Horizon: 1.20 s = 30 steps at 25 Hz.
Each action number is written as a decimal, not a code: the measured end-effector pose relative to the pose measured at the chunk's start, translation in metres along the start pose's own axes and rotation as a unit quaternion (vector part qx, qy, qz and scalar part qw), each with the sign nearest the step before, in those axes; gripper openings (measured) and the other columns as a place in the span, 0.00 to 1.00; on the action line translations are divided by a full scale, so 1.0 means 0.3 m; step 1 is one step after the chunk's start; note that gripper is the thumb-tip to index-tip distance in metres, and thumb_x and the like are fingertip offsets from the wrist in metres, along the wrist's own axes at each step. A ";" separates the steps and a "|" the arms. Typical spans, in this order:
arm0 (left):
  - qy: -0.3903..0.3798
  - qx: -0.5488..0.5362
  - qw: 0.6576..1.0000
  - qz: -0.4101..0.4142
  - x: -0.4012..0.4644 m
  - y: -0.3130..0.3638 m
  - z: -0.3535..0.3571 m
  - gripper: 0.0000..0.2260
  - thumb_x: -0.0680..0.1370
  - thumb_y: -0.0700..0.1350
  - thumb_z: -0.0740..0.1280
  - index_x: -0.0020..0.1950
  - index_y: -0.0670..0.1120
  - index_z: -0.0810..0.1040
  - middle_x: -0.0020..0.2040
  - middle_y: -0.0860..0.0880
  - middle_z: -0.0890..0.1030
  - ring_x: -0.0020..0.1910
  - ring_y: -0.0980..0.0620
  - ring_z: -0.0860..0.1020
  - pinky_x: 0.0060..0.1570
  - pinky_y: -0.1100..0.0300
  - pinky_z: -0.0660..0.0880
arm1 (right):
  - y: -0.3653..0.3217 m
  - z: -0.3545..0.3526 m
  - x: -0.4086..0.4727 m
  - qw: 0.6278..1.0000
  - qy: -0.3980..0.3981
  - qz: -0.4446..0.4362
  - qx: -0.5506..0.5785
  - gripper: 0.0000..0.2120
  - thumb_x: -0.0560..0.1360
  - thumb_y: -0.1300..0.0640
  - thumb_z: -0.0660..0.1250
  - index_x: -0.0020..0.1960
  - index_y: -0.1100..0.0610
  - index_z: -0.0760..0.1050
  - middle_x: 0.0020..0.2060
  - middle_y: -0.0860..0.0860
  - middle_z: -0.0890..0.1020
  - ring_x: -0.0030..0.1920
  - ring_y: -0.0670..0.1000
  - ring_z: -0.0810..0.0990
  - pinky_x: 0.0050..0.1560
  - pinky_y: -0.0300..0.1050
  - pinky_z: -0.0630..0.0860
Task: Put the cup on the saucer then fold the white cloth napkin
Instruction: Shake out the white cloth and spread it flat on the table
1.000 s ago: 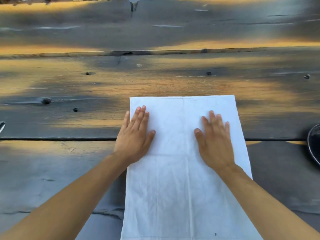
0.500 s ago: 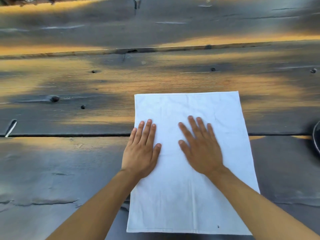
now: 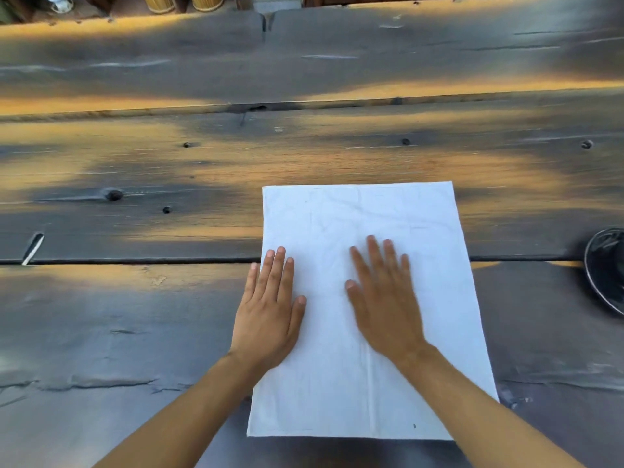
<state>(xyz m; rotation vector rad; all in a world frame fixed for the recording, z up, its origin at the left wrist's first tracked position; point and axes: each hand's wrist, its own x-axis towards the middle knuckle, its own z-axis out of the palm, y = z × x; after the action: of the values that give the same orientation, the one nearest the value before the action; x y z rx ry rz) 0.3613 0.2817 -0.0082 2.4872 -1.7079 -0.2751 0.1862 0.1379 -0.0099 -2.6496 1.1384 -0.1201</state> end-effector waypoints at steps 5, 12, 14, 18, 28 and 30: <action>-0.060 0.040 0.997 -0.038 -0.103 0.012 0.054 0.31 0.84 0.60 0.45 0.83 0.45 0.44 0.83 0.45 0.43 0.82 0.46 0.41 0.79 0.44 0.46 | -0.161 0.095 -0.107 0.993 -0.081 -0.068 -0.045 0.29 0.84 0.40 0.48 0.82 0.48 0.53 0.82 0.53 0.50 0.82 0.57 0.45 0.79 0.63 0.52; -0.066 0.031 0.996 -0.043 -0.110 0.016 0.053 0.32 0.83 0.61 0.49 0.83 0.49 0.41 0.83 0.48 0.39 0.82 0.48 0.38 0.80 0.43 0.46 | 0.276 -0.015 -0.210 0.994 -0.066 0.051 -0.076 0.30 0.83 0.40 0.47 0.82 0.48 0.49 0.83 0.52 0.47 0.82 0.56 0.43 0.79 0.63 0.53; -0.075 0.038 0.996 -0.042 -0.107 0.013 0.053 0.32 0.83 0.62 0.46 0.83 0.49 0.40 0.83 0.48 0.38 0.82 0.48 0.37 0.79 0.43 0.46 | 0.325 -0.022 -0.225 0.993 -0.071 0.071 -0.068 0.31 0.82 0.40 0.46 0.82 0.50 0.49 0.83 0.52 0.46 0.82 0.57 0.43 0.79 0.63 0.53; -0.073 0.036 0.996 -0.042 -0.120 0.042 0.023 0.32 0.84 0.62 0.43 0.83 0.47 0.43 0.83 0.44 0.40 0.82 0.44 0.39 0.78 0.38 0.45 | 0.156 -0.024 -0.211 0.995 -0.025 0.094 -0.008 0.30 0.83 0.45 0.49 0.81 0.57 0.56 0.82 0.55 0.52 0.82 0.59 0.47 0.80 0.62 0.50; -0.072 0.026 0.996 -0.053 -0.305 0.125 0.074 0.29 0.85 0.56 0.52 0.83 0.51 0.46 0.84 0.46 0.44 0.82 0.44 0.44 0.78 0.43 0.50 | -0.014 0.065 -0.341 0.995 -0.073 -0.030 -0.058 0.30 0.83 0.42 0.52 0.82 0.49 0.54 0.82 0.53 0.52 0.82 0.57 0.49 0.78 0.63 0.54; -0.075 0.025 0.995 -0.055 -0.313 0.118 0.064 0.30 0.84 0.58 0.52 0.83 0.52 0.44 0.84 0.47 0.42 0.82 0.45 0.42 0.79 0.44 0.48 | 0.117 0.028 -0.374 0.996 -0.055 -0.006 -0.071 0.29 0.82 0.42 0.52 0.81 0.50 0.55 0.82 0.54 0.52 0.82 0.58 0.49 0.78 0.63 0.55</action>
<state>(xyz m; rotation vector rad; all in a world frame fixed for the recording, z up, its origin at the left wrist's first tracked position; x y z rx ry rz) 0.2920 0.3569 -0.0119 2.6628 -1.6525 -0.4455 0.0856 0.1974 -0.0246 -2.7477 1.1354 0.1078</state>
